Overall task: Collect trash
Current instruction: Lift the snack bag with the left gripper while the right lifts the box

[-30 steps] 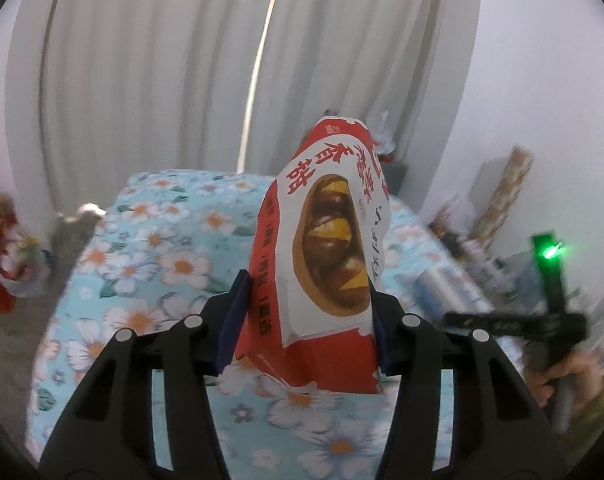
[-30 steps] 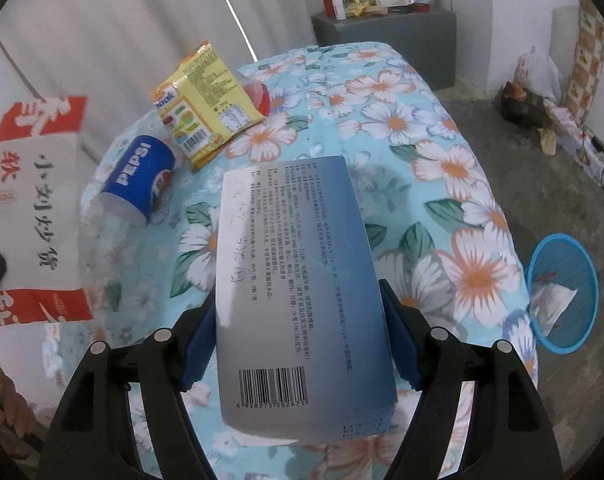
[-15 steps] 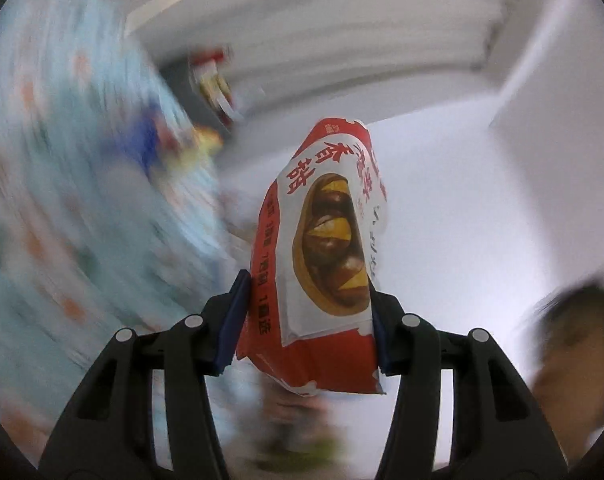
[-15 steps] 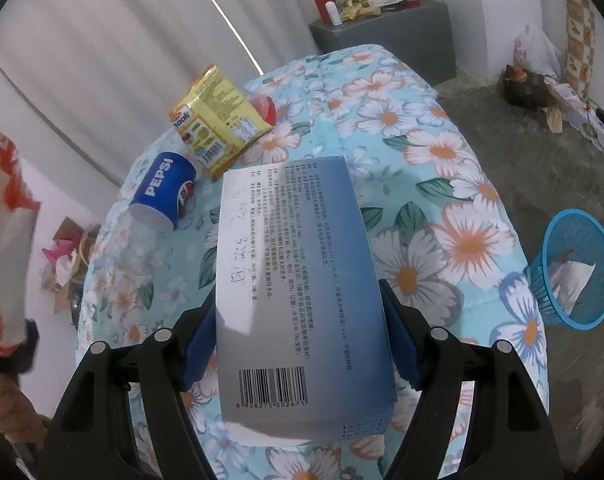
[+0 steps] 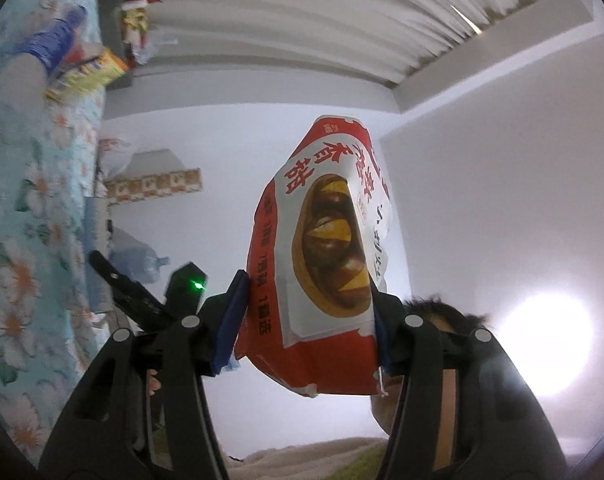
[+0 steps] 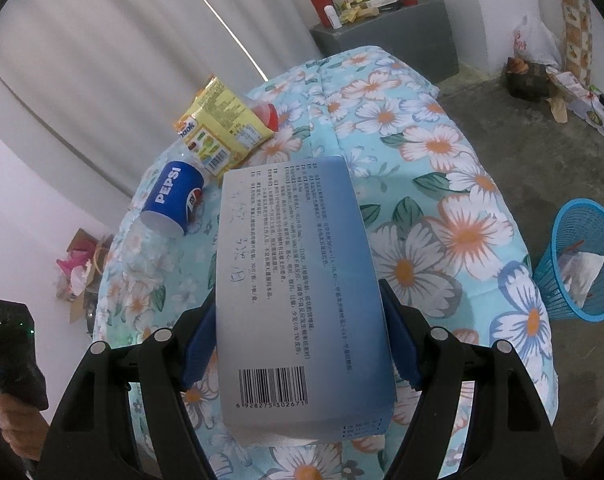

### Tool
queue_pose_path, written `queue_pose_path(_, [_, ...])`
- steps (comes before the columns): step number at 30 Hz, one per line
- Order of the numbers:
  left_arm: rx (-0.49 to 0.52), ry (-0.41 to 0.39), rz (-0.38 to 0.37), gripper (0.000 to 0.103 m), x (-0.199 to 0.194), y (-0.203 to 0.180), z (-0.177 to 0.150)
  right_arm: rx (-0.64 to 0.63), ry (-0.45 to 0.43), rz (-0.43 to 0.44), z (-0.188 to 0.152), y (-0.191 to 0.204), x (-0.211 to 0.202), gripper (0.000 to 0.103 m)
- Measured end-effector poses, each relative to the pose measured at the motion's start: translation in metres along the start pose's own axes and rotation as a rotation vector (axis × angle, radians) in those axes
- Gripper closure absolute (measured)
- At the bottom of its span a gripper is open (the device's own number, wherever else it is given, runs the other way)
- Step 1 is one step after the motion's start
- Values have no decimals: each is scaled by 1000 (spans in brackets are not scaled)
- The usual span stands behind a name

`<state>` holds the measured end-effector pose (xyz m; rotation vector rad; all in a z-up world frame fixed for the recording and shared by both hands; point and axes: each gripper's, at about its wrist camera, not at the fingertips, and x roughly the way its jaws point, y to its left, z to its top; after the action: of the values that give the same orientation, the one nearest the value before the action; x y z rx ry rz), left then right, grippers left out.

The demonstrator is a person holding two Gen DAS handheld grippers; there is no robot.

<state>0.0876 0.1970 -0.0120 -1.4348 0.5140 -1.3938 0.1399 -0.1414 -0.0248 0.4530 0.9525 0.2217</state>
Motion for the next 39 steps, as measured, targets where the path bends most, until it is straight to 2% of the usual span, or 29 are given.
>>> queue_pose_path(5, [15,30,-67,51,8,-2,1,10,-3,12,0,-3,-1,32])
queue_pose_path(7, [29,29,-32,51,13,-2,1,13,-6,17,0,-4,-2,32])
queue_pose_path(9, [40,20,52,52,16,0,2,19,-10,23,0,-5,-3,32])
queue_pose_path(12, [93,11,300,53,21,2,1,37,-15,40,0,-11,-8,32])
queue_pose_path(16, [219,55,702,55,45,9,-6,72,-24,40,-3,-25,-15,32])
queue_pose_path(19, [326,83,876,56,62,14,-14,102,-27,40,-7,-36,-19,32])
queue_pose_path(20, [388,93,959,57,69,14,-17,110,-30,41,-8,-38,-21,32])
queue_pose_path(22, [487,109,1075,59,80,13,-23,131,-42,42,-11,-46,-26,32])
queue_pose_path(23, [528,115,1116,61,82,10,-25,139,-46,43,-12,-48,-27,32])
queue_pose_path(24, [583,124,1163,68,88,9,-28,149,-50,44,-13,-52,-29,32])
queue_pose_path(26, [680,143,1233,70,98,9,-35,168,-59,45,-14,-58,-34,32])
queue_pose_path(30, [740,165,1260,73,110,13,-35,190,-97,44,-15,-66,-47,32])
queue_pose_path(32, [794,172,1302,73,122,20,-33,202,-117,51,-16,-70,-55,32])
queue_pose_path(39, [964,189,1364,74,155,18,-46,243,-157,74,-18,-87,-70,32])
